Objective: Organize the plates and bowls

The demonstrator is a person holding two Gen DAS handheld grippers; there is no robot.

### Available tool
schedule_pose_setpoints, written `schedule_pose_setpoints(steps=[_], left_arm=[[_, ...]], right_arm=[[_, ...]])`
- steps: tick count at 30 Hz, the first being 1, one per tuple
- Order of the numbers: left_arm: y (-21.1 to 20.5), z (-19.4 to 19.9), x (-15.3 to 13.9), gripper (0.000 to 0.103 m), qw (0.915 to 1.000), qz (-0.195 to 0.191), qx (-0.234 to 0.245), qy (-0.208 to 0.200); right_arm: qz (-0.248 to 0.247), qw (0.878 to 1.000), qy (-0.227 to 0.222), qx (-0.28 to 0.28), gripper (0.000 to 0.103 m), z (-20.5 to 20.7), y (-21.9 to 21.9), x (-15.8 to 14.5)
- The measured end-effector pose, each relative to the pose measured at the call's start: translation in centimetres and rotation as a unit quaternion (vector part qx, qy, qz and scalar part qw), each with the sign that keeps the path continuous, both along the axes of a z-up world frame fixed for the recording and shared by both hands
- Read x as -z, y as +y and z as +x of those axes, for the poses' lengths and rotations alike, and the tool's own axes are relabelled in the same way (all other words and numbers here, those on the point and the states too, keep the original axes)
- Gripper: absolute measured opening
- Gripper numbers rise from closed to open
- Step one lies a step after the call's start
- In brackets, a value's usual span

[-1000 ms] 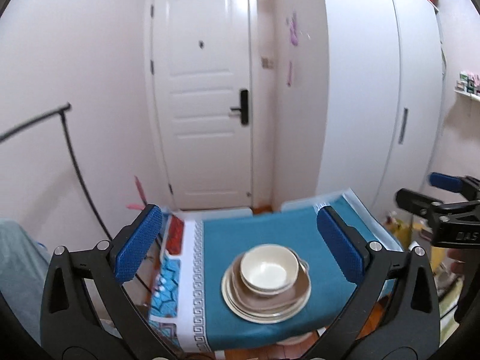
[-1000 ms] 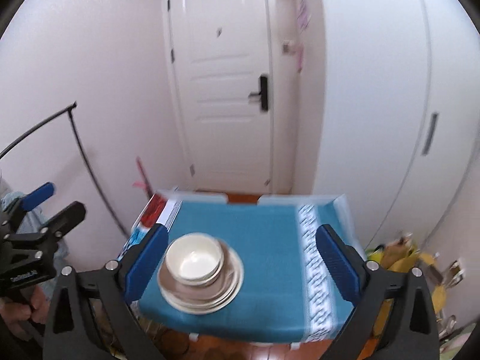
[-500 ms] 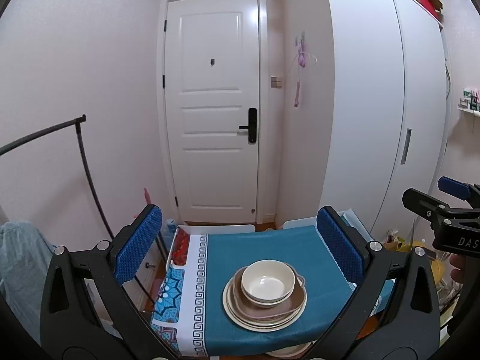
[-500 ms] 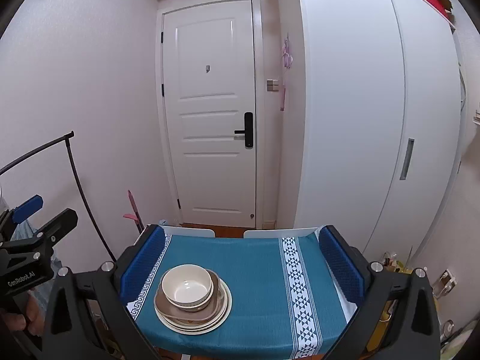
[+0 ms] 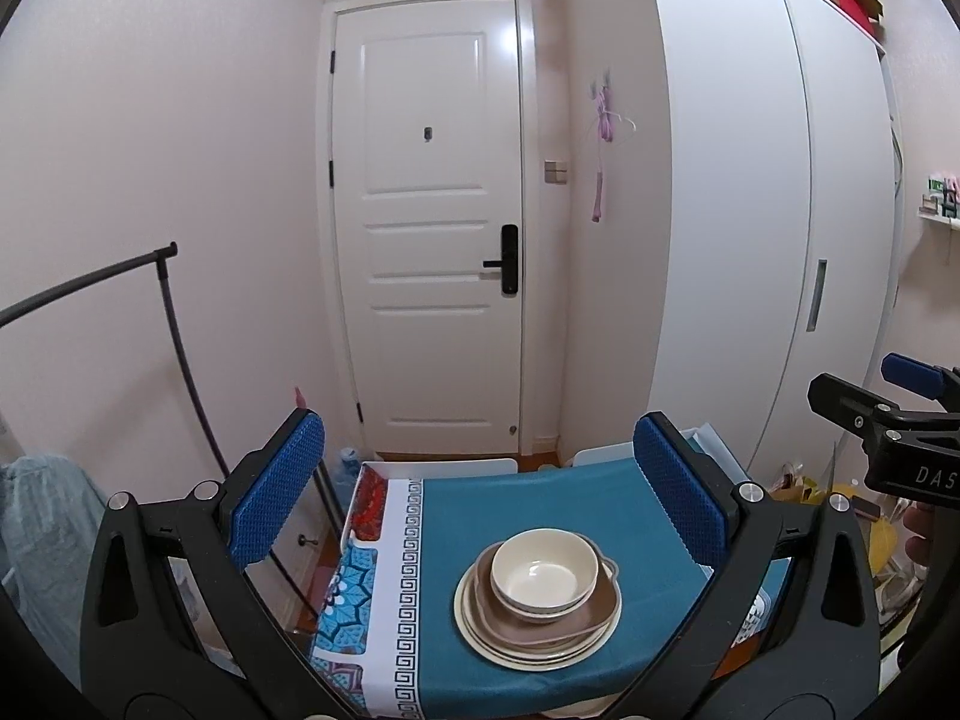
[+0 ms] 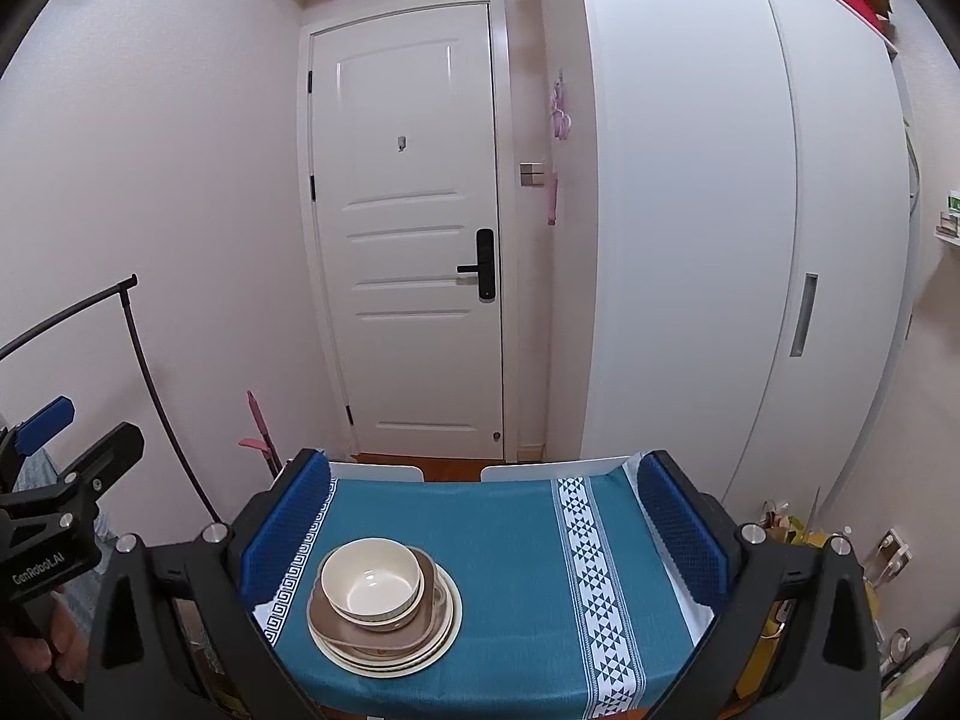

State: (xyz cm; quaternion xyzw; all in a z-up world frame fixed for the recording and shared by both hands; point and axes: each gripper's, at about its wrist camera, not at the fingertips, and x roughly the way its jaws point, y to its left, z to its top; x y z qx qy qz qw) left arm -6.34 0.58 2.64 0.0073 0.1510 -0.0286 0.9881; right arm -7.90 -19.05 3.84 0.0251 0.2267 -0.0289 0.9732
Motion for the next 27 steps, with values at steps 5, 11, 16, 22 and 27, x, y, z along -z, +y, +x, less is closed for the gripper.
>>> schedule_pose_setpoints(steps=[5,11,16,22,27], left_arm=[[0.24,0.28,-0.03,0.103,1.0,-0.001,0.0,0.006],[0.6,0.28,-0.31,0.103,1.0,0.0,-0.001,0.004],[0.81,0.4,-0.28,0.103,1.0,0.003,-0.002,0.003],[0.94,0.75,-0.18,0.103,1.0,0.003,-0.001,0.005],[1.03,0.79,-0.24,0.103,1.0,0.004,-0.002,0.005]], right_arm=[[-0.001,1.0,0.001,-0.001,0.102,0.02,0.17,-0.05],[-0.002,1.0,0.0,-0.002,0.102,-0.03,0.1,-0.16],[-0.002,1.0,0.0,-0.002,0.102,0.09,0.08,-0.29],[0.001,1.0,0.003,0.005,0.102,0.23,-0.15,-0.35],[0.002,1.0,0.003,0.004,0.102,0.2,-0.23,-0.39]])
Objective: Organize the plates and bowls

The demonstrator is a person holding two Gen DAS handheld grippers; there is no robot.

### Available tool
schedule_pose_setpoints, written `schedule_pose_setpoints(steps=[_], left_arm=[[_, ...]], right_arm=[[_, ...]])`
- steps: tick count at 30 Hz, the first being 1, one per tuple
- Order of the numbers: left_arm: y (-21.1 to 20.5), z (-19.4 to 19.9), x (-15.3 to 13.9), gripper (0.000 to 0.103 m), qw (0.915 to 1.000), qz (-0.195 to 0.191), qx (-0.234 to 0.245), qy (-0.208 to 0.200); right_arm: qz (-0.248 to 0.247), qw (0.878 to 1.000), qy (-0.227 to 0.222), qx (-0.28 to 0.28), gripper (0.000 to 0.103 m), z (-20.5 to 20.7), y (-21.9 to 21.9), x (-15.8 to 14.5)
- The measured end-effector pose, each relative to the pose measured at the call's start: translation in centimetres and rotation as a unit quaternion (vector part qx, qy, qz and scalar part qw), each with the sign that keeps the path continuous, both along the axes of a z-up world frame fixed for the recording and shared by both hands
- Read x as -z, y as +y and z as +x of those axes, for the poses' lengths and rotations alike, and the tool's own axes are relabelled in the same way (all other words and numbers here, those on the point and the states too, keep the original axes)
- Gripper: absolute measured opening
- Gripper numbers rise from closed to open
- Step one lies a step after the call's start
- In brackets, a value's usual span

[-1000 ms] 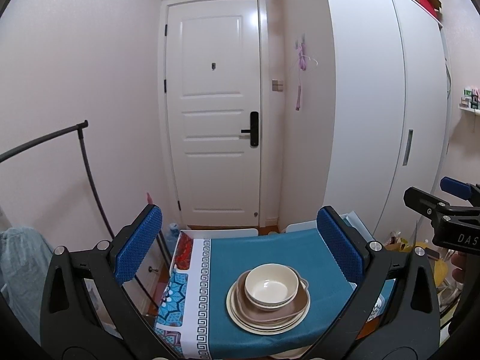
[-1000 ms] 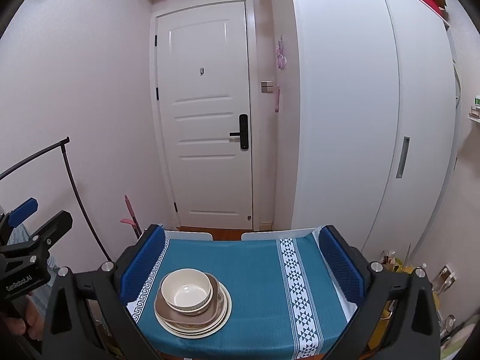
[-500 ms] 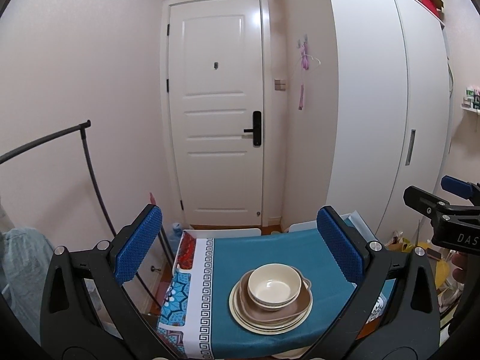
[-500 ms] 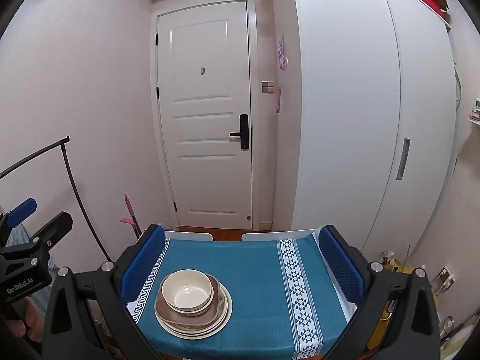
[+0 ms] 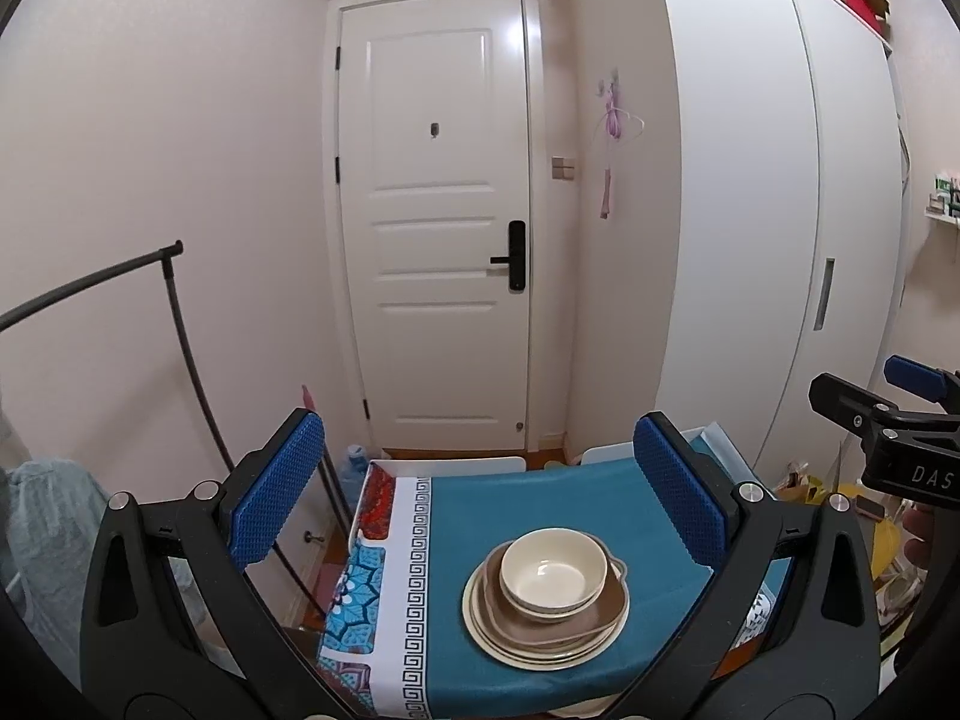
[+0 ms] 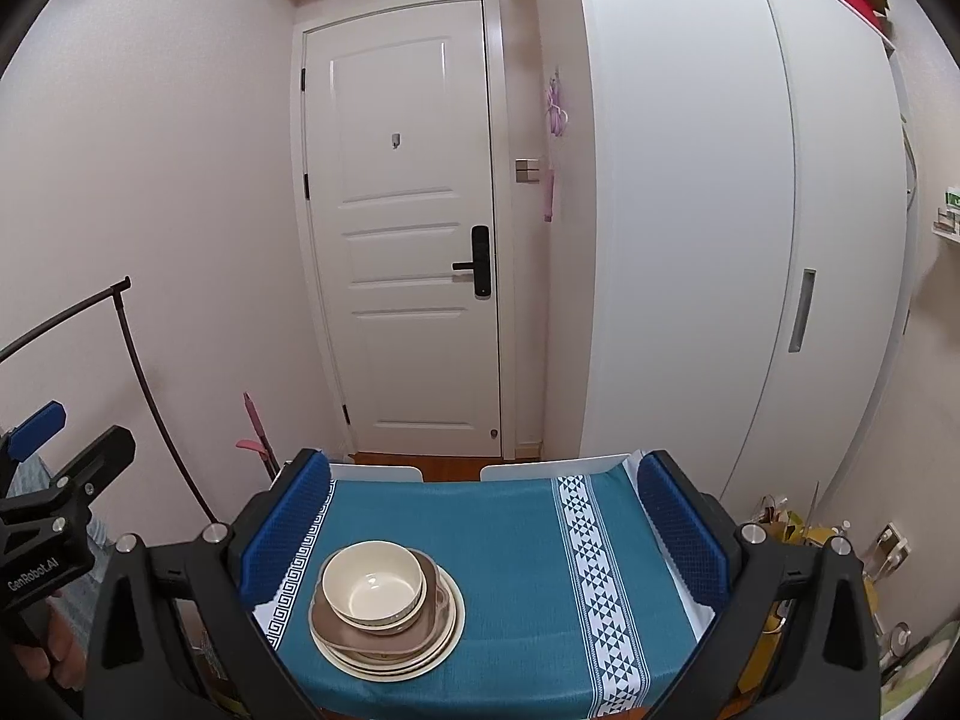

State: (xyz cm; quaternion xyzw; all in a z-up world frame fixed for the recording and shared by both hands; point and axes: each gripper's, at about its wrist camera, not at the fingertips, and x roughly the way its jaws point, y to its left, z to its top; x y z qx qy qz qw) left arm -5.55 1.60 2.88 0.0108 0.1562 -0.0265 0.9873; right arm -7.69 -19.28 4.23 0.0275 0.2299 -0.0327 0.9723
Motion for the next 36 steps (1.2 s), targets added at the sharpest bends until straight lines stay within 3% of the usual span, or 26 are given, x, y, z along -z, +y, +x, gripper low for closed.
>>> schedule_pose_setpoints(steps=[36], left_arm=[[0.5,0.9,0.2,0.103,0.9996,0.013,-0.021,-0.013]], right_arm=[[-0.004,1.0,0.01,-0.003,0.102,1.3,0.6,0.1]])
